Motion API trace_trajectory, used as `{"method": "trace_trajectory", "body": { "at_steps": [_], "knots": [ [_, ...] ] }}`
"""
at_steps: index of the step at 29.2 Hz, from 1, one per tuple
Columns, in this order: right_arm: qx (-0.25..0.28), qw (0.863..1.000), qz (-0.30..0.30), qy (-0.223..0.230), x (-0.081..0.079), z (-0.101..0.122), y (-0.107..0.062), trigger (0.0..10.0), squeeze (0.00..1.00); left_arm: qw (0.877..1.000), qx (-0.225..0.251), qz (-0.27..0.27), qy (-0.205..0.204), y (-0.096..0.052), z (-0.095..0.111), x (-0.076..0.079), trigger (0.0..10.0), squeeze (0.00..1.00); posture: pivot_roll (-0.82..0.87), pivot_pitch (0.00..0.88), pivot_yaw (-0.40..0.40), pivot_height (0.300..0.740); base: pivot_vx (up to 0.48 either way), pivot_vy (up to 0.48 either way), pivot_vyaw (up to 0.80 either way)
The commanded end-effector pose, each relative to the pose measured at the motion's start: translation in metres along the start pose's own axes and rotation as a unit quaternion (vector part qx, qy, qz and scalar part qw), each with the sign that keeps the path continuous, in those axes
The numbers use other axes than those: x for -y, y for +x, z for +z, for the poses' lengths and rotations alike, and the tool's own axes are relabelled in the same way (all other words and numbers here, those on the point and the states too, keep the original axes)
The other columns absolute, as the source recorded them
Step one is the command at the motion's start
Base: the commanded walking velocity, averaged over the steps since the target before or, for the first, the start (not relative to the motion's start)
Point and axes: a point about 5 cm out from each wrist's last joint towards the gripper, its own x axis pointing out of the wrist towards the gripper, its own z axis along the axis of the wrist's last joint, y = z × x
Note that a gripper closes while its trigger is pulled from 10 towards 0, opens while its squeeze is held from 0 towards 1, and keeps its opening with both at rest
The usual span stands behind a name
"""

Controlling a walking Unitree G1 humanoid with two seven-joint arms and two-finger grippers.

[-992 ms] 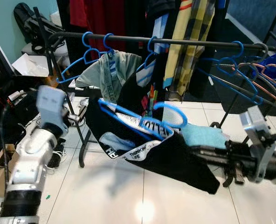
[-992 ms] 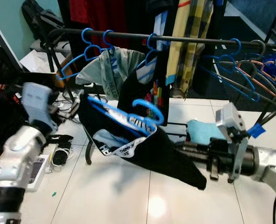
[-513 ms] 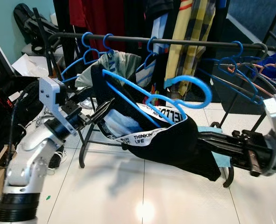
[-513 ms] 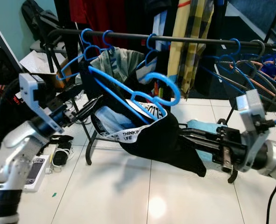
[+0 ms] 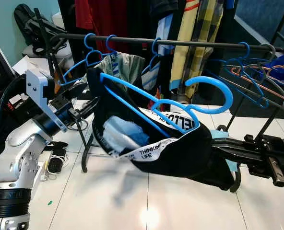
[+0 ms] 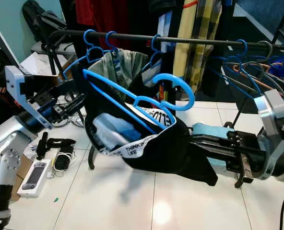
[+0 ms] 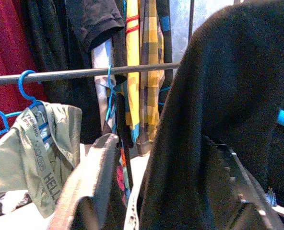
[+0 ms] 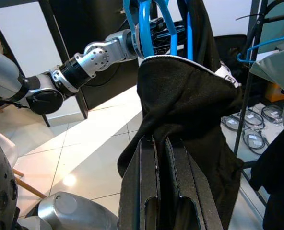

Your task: Hang hanger

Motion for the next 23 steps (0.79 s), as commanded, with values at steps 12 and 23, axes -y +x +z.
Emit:
{"method": "trace_trajectory", "body": {
  "at_steps": [12, 23],
  "knots": [
    [-0.002, 1.0, 0.024, -0.007, -0.007, 0.006, 0.003, 0.0, 0.0, 1.0, -0.001, 0.021, 0.003, -0.002, -0.001, -0.008, 0.0, 0.0, -0.09, 0.08, 0.06, 0.74, 0.0, 0.0, 0.0],
    [-0.058, 0.998, 0.001, 0.008, -0.008, -0.007, -0.001, 0.0, 0.0, 0.995, 0.0, 0.094, 0.029, -0.006, 0.001, -0.026, 0.0, 0.0, -0.09, 0.088, 0.057, 0.74, 0.0, 0.0, 0.0]
  ]
}}
